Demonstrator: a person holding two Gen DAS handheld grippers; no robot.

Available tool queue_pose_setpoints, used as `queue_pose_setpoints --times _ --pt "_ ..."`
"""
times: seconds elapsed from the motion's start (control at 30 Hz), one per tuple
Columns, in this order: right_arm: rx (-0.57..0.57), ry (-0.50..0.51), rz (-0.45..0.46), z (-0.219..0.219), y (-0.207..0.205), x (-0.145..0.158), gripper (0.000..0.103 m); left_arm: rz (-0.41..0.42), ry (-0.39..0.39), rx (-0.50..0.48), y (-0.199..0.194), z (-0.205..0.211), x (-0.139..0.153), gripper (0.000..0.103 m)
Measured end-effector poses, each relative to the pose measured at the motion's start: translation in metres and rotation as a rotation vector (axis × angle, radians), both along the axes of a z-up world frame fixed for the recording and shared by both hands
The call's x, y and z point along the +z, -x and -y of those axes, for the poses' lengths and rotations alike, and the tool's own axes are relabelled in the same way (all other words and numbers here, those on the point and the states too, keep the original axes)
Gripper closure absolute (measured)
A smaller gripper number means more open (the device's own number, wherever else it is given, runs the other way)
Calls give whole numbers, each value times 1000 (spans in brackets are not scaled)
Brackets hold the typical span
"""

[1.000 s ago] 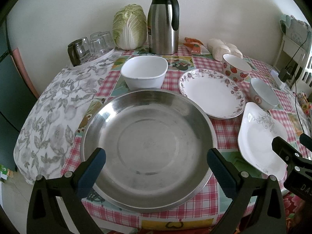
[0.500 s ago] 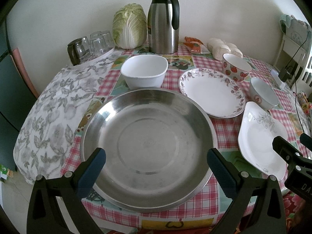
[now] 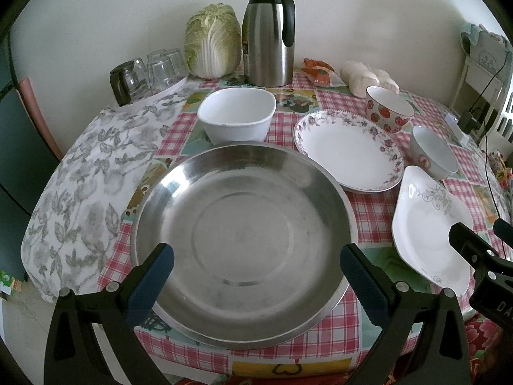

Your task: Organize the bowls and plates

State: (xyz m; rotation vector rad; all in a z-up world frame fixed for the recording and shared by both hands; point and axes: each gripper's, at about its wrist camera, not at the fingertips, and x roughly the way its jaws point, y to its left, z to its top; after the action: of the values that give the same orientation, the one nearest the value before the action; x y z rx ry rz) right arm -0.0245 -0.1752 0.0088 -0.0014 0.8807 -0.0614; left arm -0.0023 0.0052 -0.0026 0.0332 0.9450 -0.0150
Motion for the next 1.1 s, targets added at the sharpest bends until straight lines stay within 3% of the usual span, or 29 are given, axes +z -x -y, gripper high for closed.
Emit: queue_pose_setpoints --times 1.1 --pt "18 -16 -4 -1 -3 -1 0 -9 16 12 -1 -3 -4 0"
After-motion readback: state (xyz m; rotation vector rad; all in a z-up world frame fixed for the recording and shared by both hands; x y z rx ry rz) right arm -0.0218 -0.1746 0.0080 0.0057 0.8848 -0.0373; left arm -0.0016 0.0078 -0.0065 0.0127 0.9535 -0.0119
